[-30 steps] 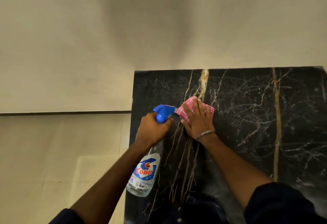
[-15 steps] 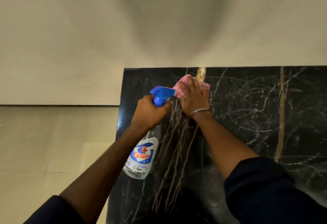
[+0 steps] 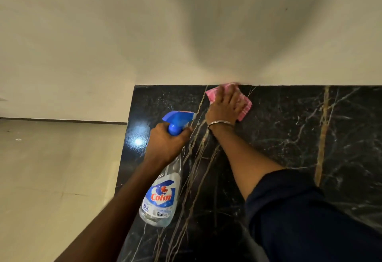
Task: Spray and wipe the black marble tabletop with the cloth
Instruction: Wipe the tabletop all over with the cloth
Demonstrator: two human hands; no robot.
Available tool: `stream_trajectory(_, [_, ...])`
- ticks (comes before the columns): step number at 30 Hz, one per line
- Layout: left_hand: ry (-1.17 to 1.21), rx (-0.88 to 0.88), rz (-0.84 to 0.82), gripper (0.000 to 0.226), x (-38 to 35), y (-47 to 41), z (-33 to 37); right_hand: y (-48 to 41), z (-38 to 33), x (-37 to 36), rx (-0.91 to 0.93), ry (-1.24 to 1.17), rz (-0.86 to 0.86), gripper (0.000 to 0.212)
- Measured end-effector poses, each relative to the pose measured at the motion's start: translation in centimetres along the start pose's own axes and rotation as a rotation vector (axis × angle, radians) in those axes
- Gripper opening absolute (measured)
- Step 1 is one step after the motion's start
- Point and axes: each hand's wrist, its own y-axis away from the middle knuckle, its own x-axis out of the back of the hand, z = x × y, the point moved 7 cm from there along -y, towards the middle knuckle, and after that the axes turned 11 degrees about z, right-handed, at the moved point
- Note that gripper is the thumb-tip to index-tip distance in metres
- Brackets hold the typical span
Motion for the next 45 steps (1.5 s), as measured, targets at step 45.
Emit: stream_trajectory(45, [-0.022, -0.081, -0.057, 0.017, -0.1, 3.3, -0.7, 7.9, 14.7, 3.1, -0.145, 0.064, 0.163, 0.068])
